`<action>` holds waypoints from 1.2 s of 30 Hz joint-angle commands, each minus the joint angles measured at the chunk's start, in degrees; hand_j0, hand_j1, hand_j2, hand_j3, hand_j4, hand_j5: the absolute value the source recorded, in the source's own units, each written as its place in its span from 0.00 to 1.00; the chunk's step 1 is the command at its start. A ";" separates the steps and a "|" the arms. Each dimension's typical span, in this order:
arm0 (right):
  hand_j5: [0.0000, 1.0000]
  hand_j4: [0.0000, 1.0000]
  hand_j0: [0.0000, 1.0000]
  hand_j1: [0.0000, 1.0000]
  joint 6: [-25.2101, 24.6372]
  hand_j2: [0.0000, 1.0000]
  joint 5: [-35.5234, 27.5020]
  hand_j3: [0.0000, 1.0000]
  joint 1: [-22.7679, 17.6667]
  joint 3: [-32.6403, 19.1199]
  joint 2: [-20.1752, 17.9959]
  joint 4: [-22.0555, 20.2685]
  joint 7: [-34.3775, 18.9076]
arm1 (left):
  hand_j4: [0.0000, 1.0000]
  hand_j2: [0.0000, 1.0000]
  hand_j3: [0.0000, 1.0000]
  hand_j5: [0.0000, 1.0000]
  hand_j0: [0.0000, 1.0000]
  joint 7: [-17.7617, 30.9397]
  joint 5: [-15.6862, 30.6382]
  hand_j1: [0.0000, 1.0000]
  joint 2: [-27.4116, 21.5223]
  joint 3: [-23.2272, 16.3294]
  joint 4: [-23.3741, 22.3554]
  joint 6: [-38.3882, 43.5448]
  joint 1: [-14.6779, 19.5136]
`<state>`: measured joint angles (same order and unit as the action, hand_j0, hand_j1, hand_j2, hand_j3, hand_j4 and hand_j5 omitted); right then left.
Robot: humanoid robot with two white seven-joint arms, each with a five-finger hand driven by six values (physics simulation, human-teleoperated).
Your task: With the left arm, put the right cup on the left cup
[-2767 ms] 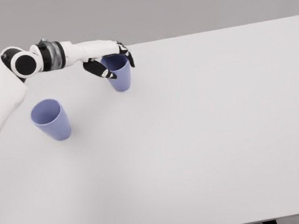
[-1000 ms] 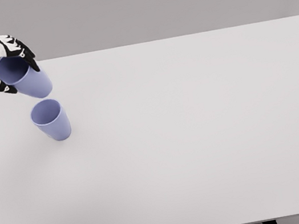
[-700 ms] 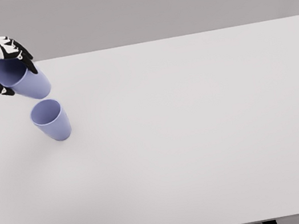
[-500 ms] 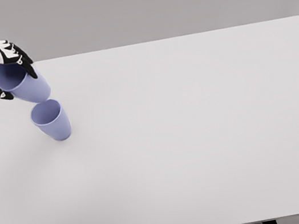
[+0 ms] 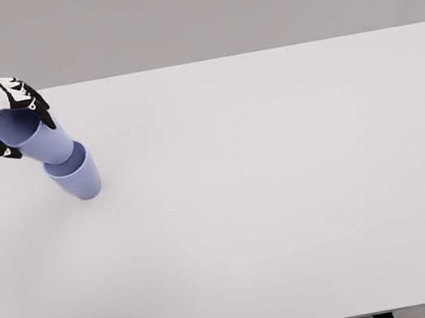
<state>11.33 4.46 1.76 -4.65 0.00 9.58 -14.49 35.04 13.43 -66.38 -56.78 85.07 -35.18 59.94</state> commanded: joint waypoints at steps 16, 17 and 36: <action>1.00 1.00 1.00 1.00 0.01 1.00 0.03 1.00 0.00 -0.01 0.00 0.00 -0.02 | 0.60 0.60 0.60 0.60 0.60 -0.04 0.28 0.60 0.64 0.18 -0.52 0.18 -1.06; 1.00 1.00 1.00 1.00 0.01 1.00 0.03 1.00 0.00 -0.01 0.00 0.00 -0.02 | 0.60 0.60 0.60 0.60 0.60 -0.04 0.28 0.60 0.64 0.26 -0.52 0.18 -1.06; 1.00 1.00 1.00 1.00 0.01 1.00 0.03 1.00 0.00 -0.01 0.00 0.00 -0.02 | 0.60 0.60 0.60 0.60 0.60 -0.04 -0.25 0.60 2.04 0.26 -1.75 0.18 -1.93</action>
<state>11.33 4.46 1.76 -4.65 0.00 9.58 -14.49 35.03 12.83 -64.53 -56.58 83.62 -35.17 58.01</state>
